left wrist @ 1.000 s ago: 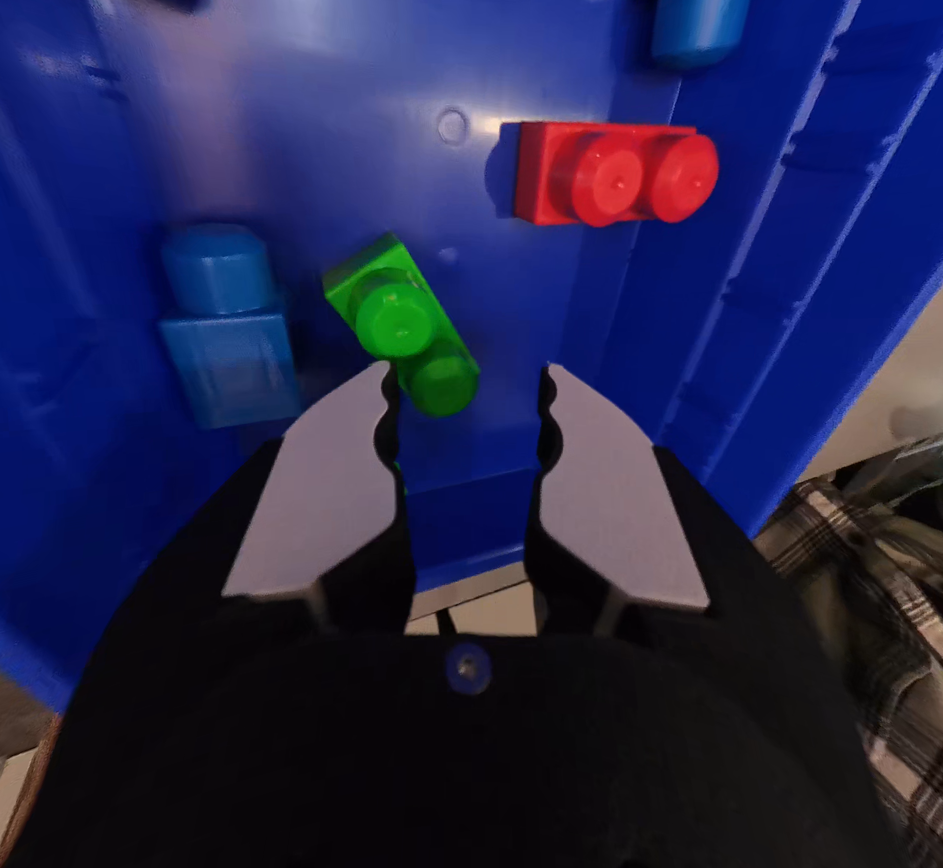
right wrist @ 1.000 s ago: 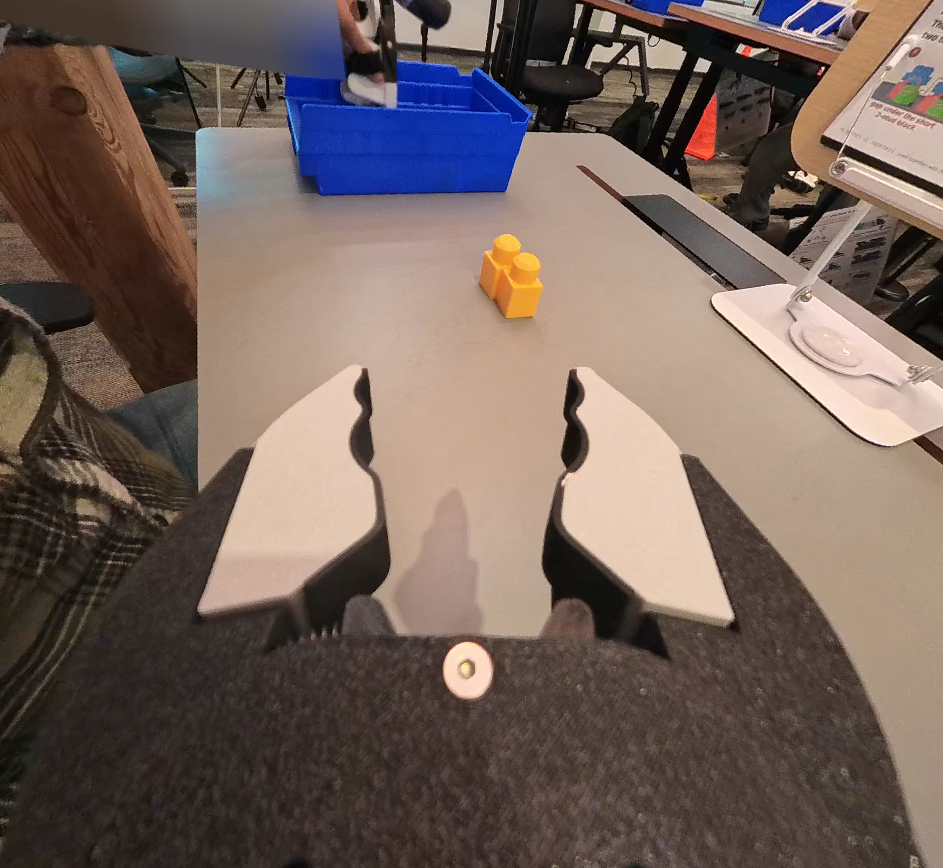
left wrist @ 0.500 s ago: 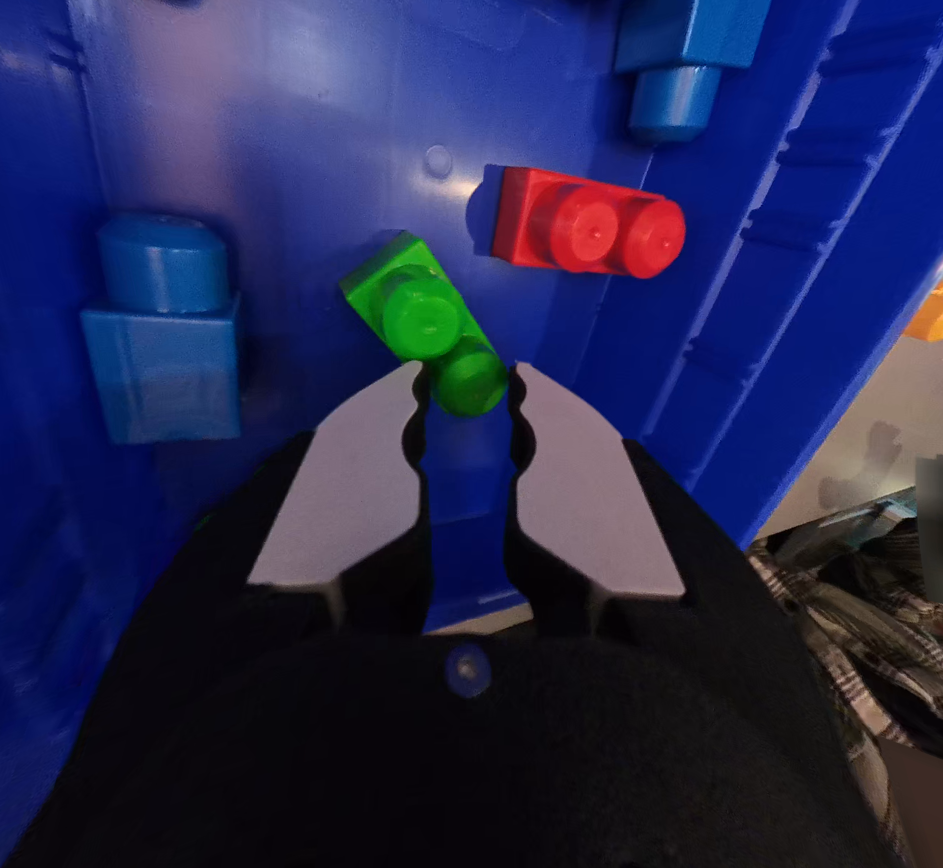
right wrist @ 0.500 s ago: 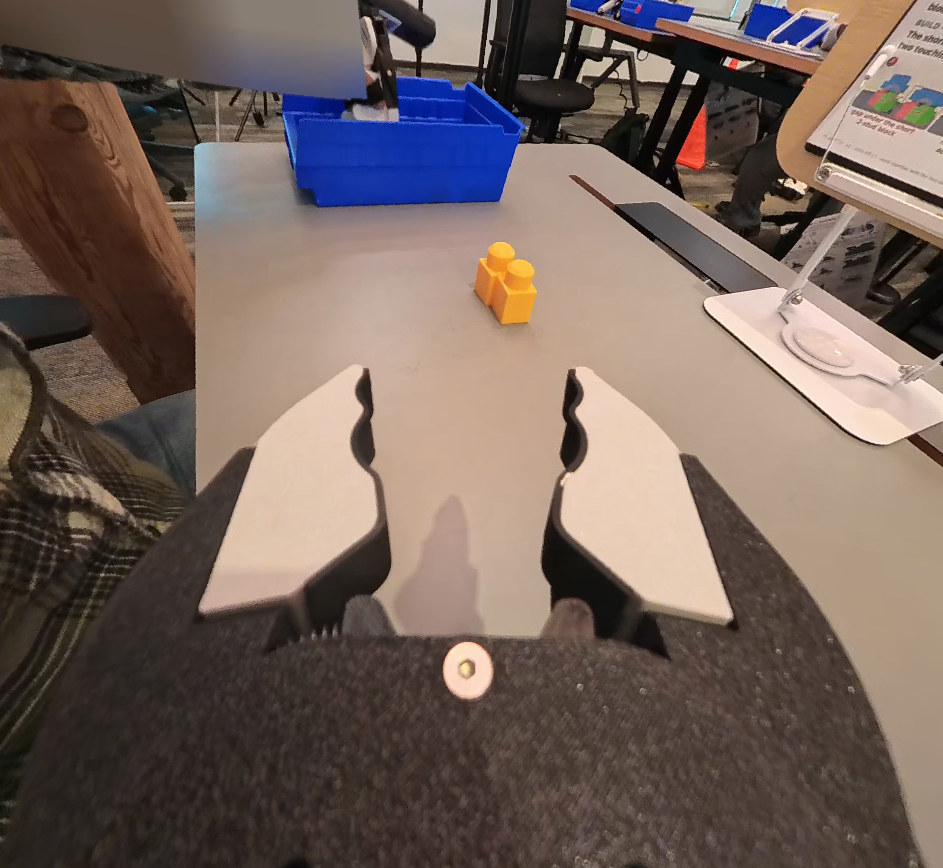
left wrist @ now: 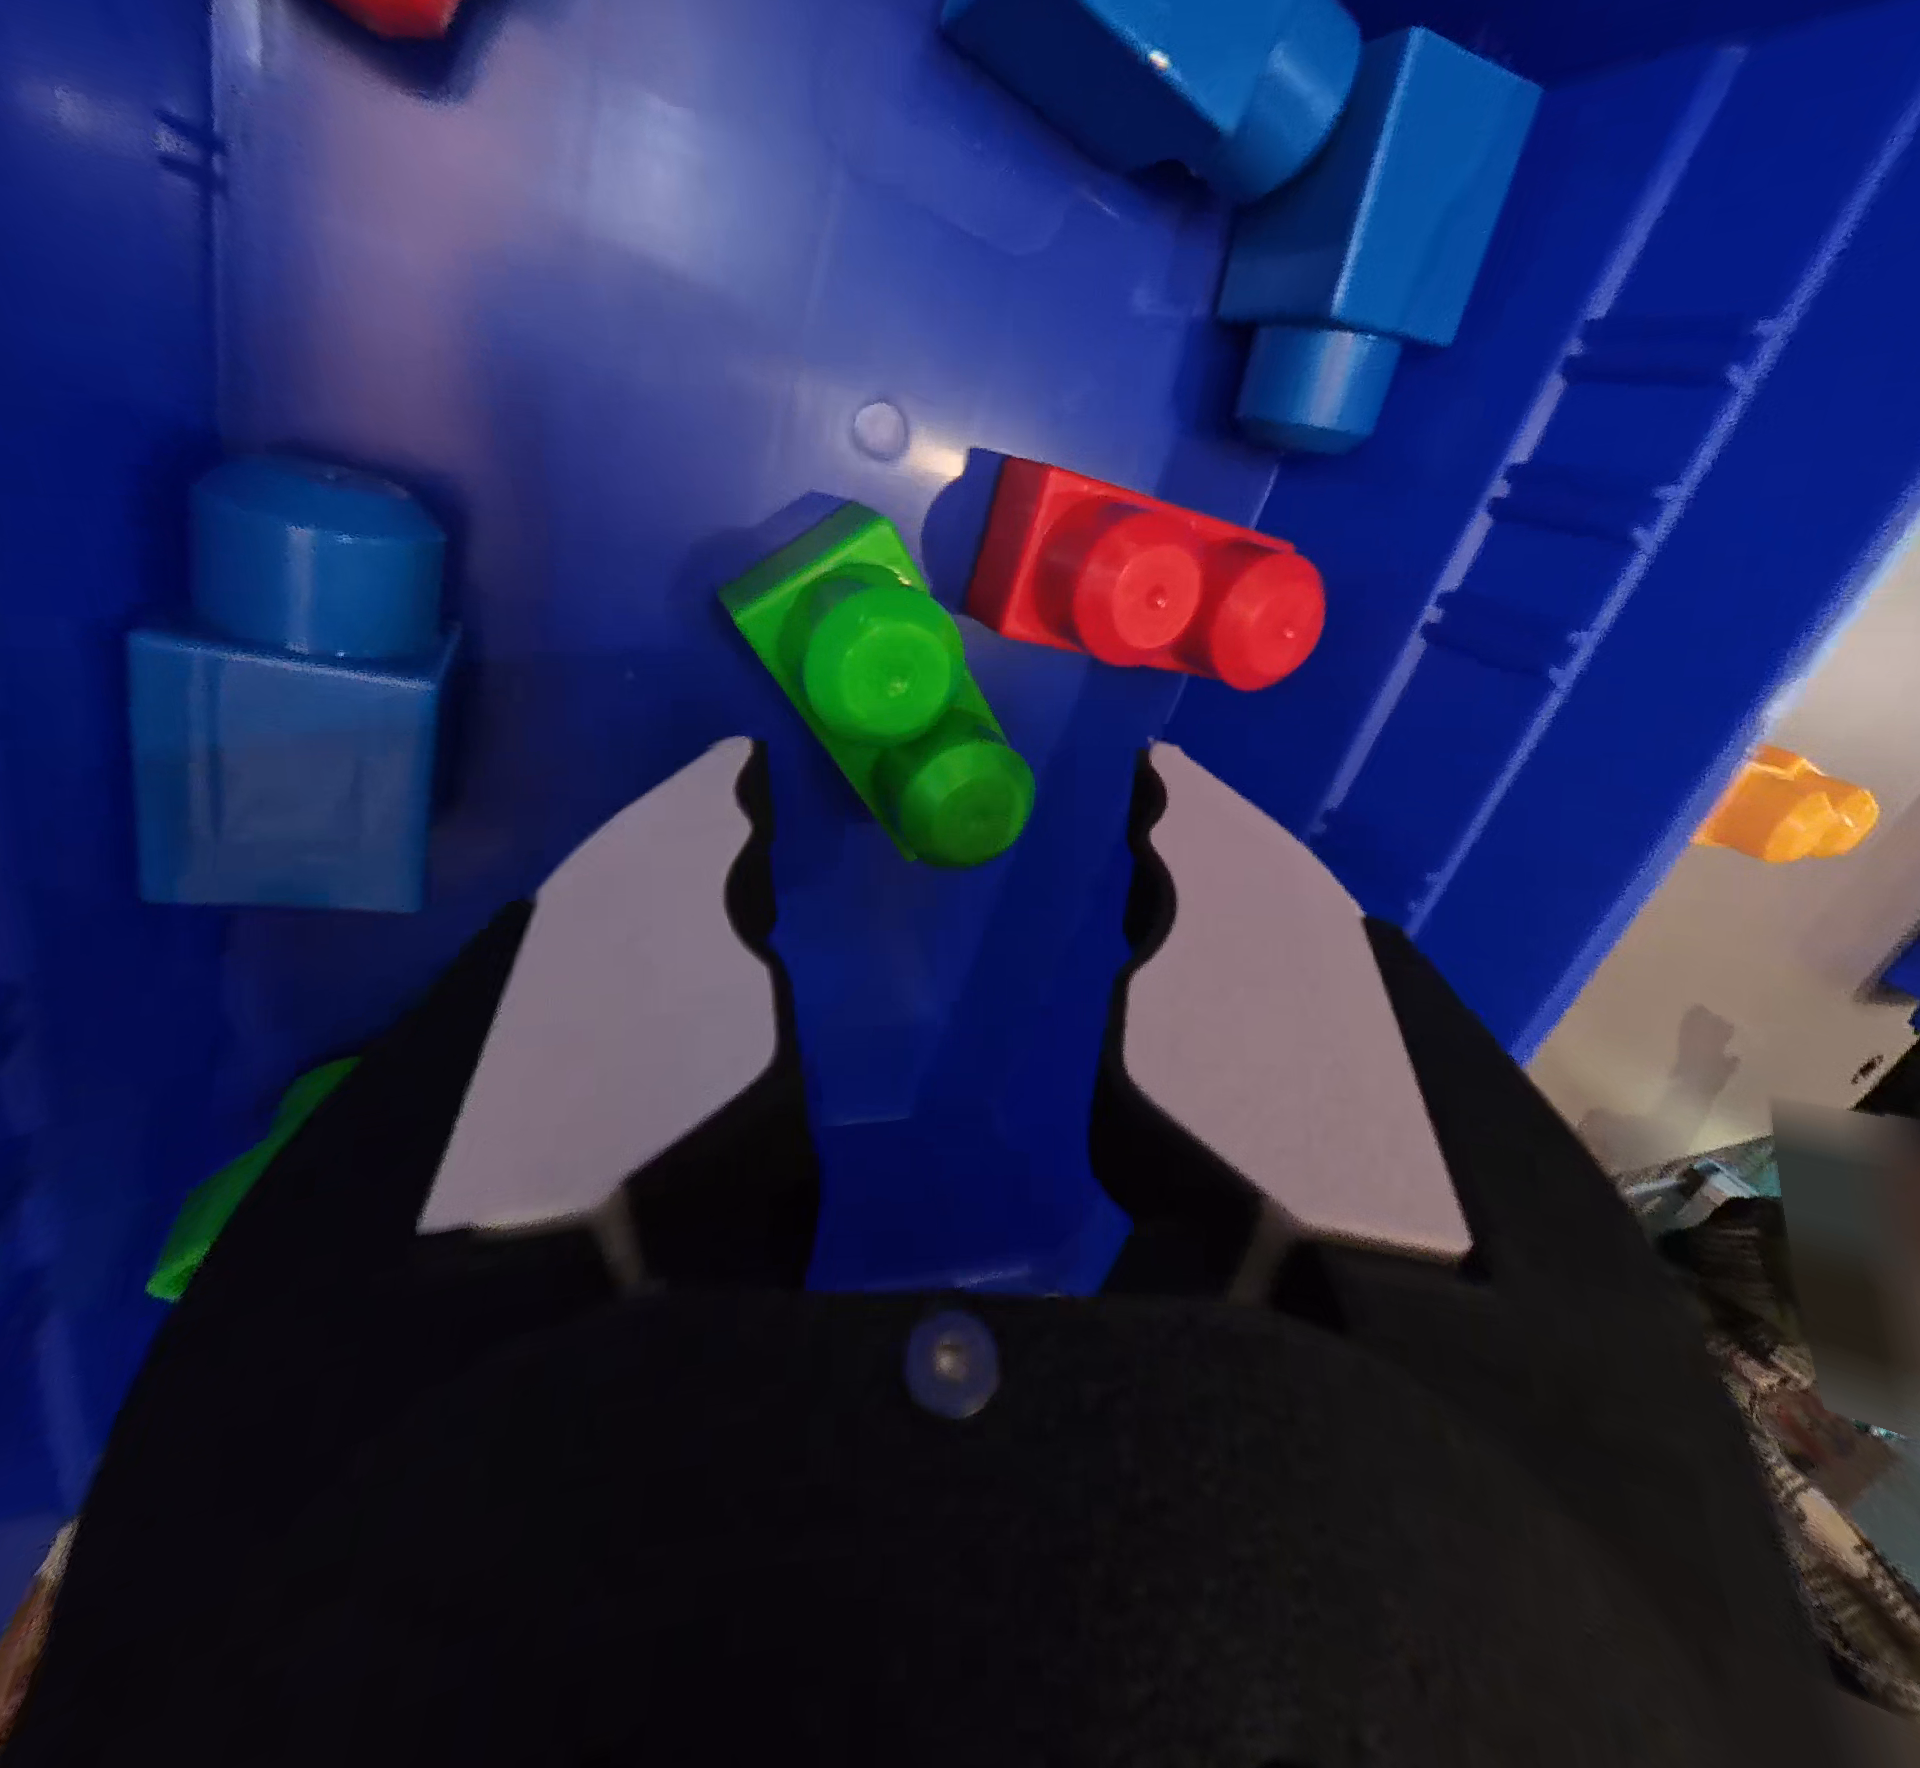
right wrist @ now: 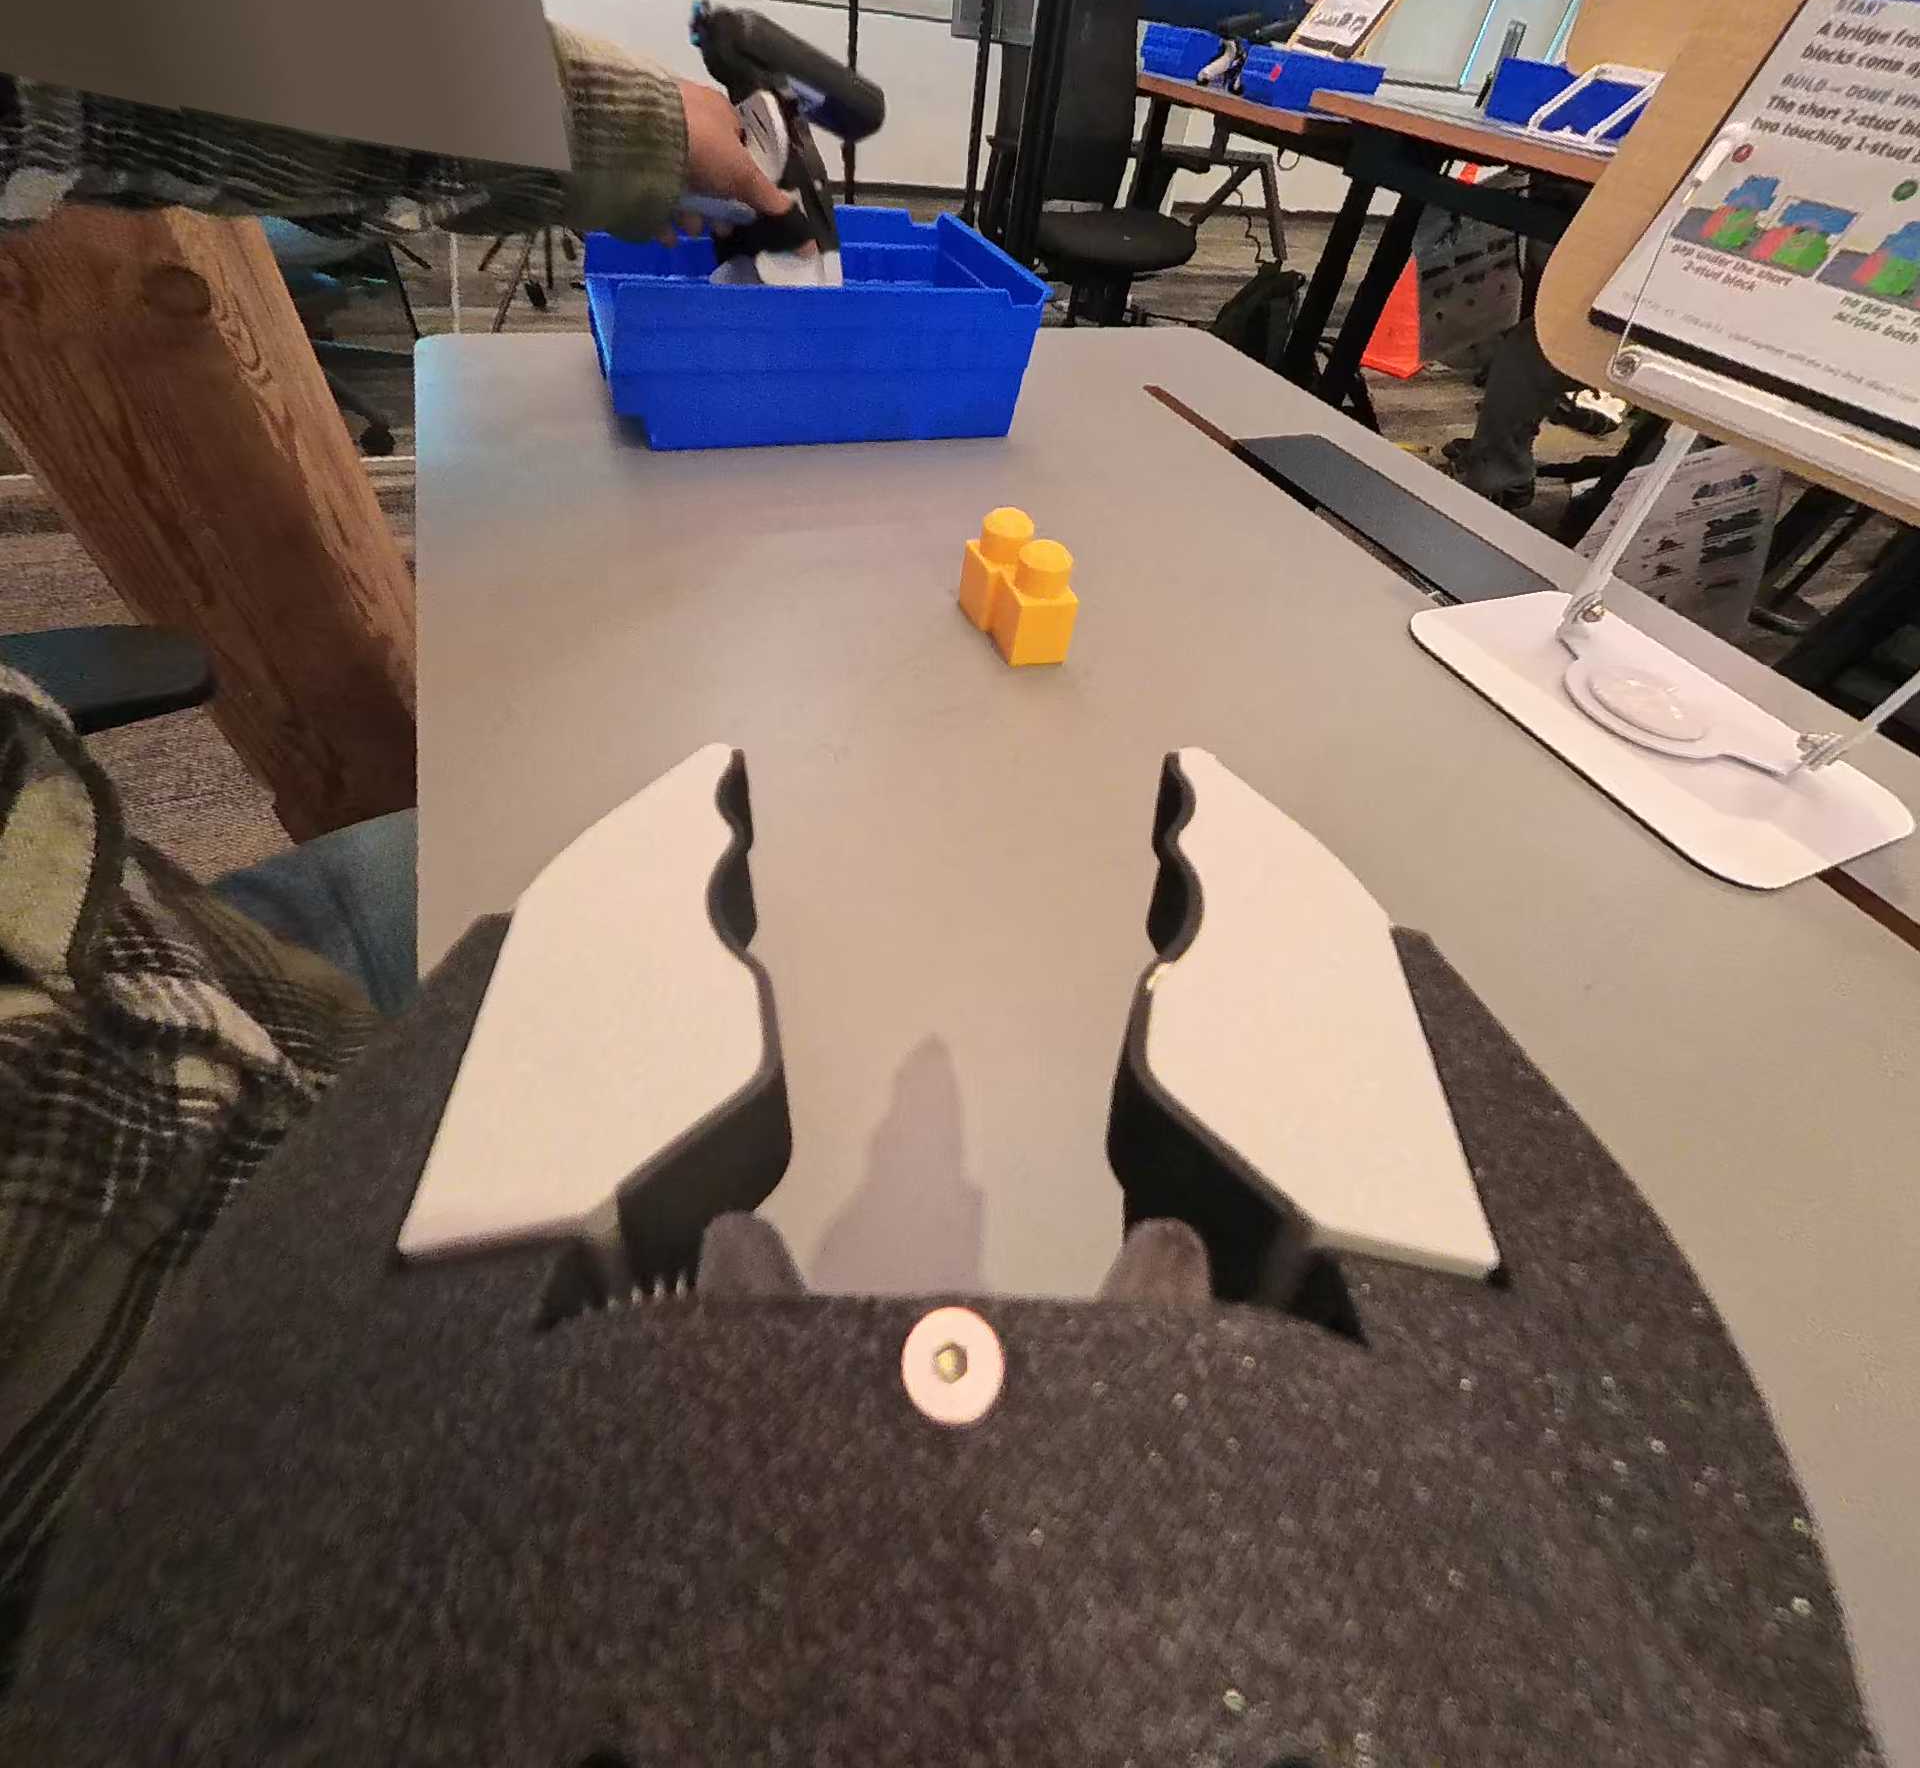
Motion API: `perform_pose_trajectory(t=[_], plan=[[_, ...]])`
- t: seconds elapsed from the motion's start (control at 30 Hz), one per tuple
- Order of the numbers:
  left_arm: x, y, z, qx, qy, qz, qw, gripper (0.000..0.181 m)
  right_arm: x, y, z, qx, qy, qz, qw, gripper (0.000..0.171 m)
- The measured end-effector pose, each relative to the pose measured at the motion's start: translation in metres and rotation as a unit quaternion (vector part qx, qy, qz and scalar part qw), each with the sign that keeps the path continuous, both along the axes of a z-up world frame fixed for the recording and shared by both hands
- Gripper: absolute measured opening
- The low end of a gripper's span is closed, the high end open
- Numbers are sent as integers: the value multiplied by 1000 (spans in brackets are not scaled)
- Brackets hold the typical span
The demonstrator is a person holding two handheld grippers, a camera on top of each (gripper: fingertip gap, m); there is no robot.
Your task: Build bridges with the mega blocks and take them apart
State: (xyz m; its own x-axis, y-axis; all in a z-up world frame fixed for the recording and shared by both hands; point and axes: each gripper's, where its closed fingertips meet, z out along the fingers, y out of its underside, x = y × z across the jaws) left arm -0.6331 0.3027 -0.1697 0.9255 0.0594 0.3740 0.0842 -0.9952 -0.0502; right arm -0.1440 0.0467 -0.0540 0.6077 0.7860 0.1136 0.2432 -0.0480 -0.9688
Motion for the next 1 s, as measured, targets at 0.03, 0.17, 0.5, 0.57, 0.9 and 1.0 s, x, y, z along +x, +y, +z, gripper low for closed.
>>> perform_pose_trajectory(t=[0.03,0.17,0.5,0.57,0.9,1.0], plan=[[-2,-1,-3,-10,10,5,1000,71,0,0,0,1,2,0,1000,74],[7,-1,-12,-29,-2,19,999,60,3,-2,0,4,6,-2,1000,74],[3,-1,-25,-55,40,-5,998,37,18,-5,4,11,13,-17,1000,73],[3,-2,-25,-58,50,-21,997,37,18,-6,4,11,16,-18,1000,73],[-2,-7,-29,-46,137,-143,979,36,21,-11,2,14,19,-28,999,71],[-3,-7,-29,-38,138,-153,978,36,20,-12,2,12,18,-28,999,71]])
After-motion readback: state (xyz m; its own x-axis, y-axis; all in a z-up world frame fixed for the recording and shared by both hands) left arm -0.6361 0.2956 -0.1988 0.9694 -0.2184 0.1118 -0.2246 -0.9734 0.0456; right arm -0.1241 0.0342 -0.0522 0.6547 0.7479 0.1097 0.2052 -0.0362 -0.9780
